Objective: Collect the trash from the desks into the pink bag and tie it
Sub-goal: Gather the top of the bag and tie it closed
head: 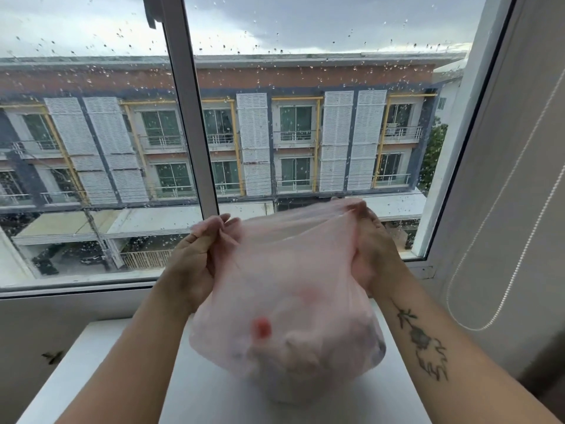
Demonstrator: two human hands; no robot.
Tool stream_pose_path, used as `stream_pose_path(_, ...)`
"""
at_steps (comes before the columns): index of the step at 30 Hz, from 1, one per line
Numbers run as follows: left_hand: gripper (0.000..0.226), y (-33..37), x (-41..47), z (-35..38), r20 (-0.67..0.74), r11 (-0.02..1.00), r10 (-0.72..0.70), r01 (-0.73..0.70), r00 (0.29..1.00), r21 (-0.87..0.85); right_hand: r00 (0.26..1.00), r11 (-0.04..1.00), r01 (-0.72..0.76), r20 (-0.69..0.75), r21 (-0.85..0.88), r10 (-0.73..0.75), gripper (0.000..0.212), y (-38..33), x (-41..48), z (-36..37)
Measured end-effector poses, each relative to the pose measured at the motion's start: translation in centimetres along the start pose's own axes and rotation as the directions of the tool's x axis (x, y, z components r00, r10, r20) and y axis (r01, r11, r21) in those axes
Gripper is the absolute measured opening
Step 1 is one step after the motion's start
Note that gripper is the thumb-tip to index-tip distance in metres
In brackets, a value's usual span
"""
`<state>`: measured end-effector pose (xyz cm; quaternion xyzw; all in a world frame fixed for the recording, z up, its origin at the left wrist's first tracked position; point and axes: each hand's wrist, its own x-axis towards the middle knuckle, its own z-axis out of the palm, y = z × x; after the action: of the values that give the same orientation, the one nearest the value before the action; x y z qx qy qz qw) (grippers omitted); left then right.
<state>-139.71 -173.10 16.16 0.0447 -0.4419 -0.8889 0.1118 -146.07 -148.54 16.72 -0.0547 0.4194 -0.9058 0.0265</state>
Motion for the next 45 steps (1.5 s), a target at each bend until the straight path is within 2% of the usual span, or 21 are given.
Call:
stream_pose_path(1, 0.025, -0.2, 0.2, 0.2, -0.035, 1.0, 0.009, -0.009, 0.999, -0.011, 1.0, 0.998, -0.003, 0.0, 0.06, 0.003, 0.027, 0.0, 0.2, 0.1)
stream_pose_path(3, 0.043, -0.6, 0.2, 0.7, -0.067, 0.999, -0.017, 0.013, 0.998, -0.05, 0.999, 0.982, -0.02, 0.036, 0.189, 0.014, 0.029, 0.0, 0.2, 0.5)
stream_pose_path(5, 0.059, -1.0, 0.2, 1.3, -0.046, 0.991, -0.075, 0.069, 0.996, -0.116, 0.998, 0.959, -0.058, 0.037, 0.278, 0.049, 0.027, 0.2, 0.2, 0.7)
stream_pose_path(6, 0.058, -1.2, 0.0, 1.7, -0.029, 0.983, -0.085, 0.079, 0.996, -0.168, 0.997, 0.953, -0.073, 0.011, 0.292, 0.073, 0.025, 0.4, 0.2, 0.8)
stream_pose_path(8, 0.04, -1.8, -0.1, 2.3, -0.038, 0.962, -0.04, 0.028, 0.998, -0.273, 0.993, 0.97, -0.095, -0.054, 0.222, 0.109, 0.026, 0.6, 0.0, 0.8)
stream_pose_path(10, 0.032, -2.3, 0.0, 2.7, -0.083, 0.968, 0.004, -0.024, 0.997, -0.25, 0.992, 0.989, -0.108, -0.052, 0.104, 0.113, 0.025, 0.8, -0.3, 0.9)
stream_pose_path(14, 0.018, -2.5, 0.2, 2.5, -0.065, 0.998, 0.018, -0.021, 0.998, -0.058, 0.99, 0.983, -0.107, 0.08, -0.148, 0.12, 0.015, 0.6, -0.7, 1.2)
stream_pose_path(15, 0.011, -2.3, 0.3, 2.2, -0.027, 0.996, -0.001, -0.001, 1.0, -0.086, 0.988, 0.976, -0.087, 0.105, -0.2, 0.109, 0.02, 0.6, -0.7, 1.3)
stream_pose_path(16, 0.014, -2.0, 0.2, 2.0, 0.025, 0.99, -0.034, 0.037, 0.999, -0.135, 0.989, 0.971, -0.061, 0.118, -0.231, 0.091, 0.025, 0.5, -0.8, 1.4)
stream_pose_path(18, 0.028, -1.7, 0.2, 1.2, 0.144, 0.973, -0.091, 0.119, 0.985, -0.198, 0.989, 0.977, -0.035, 0.133, -0.21, 0.064, 0.029, 0.5, -0.9, 1.5)
stream_pose_path(21, 0.024, -1.7, -0.2, 1.1, 0.204, 0.98, -0.08, 0.115, 0.976, -0.162, 0.992, 0.983, -0.06, 0.098, -0.173, 0.077, 0.026, 0.5, -1.1, 1.2)
stream_pose_path(26, 0.017, -2.6, -0.7, 2.1, 0.06, 0.973, -0.072, 0.083, 0.996, -0.213, 0.993, 0.985, -0.119, -0.022, -0.126, 0.117, 0.026, 0.6, -1.1, 1.5)
stream_pose_path(29, 0.016, -3.5, -0.6, 2.7, -0.013, 0.97, -0.078, 0.073, 0.997, -0.231, 0.983, 0.973, -0.18, 0.012, -0.144, 0.184, 0.022, 0.8, -1.2, 1.9)
stream_pose_path(31, 0.018, -3.6, -0.6, 2.9, -0.035, 0.983, -0.062, 0.055, 0.997, -0.175, 0.974, 0.964, -0.211, 0.044, -0.165, 0.221, 0.02, 1.0, -1.2, 2.0)
stream_pose_path(35, 0.009, -2.9, -1.1, 2.9, 0.046, 0.993, -0.055, 0.06, 0.997, -0.105, 0.987, 0.976, -0.118, 0.087, -0.183, 0.136, 0.027, 1.2, -1.3, 2.1)
stream_pose_path(38, 0.013, -3.0, -1.7, 2.7, 0.114, 0.992, -0.064, 0.076, 0.991, -0.105, 0.991, 0.997, -0.046, 0.12, -0.055, 0.053, 0.025, 0.9, -1.6, 2.3)
stream_pose_path(42, 0.022, -3.4, -1.9, 2.9, 0.107, 0.979, -0.034, 0.055, 0.994, -0.199, 0.993, 0.991, -0.1, 0.066, 0.087, 0.094, 0.02, 1.0, -1.6, 2.2)
stream_pose_path(45, 0.02, -3.5, -1.9, 3.0, 0.09, 0.975, -0.045, 0.063, 0.995, -0.213, 0.988, 0.988, -0.145, 0.061, 0.044, 0.142, 0.023, 1.4, -1.7, 2.1)
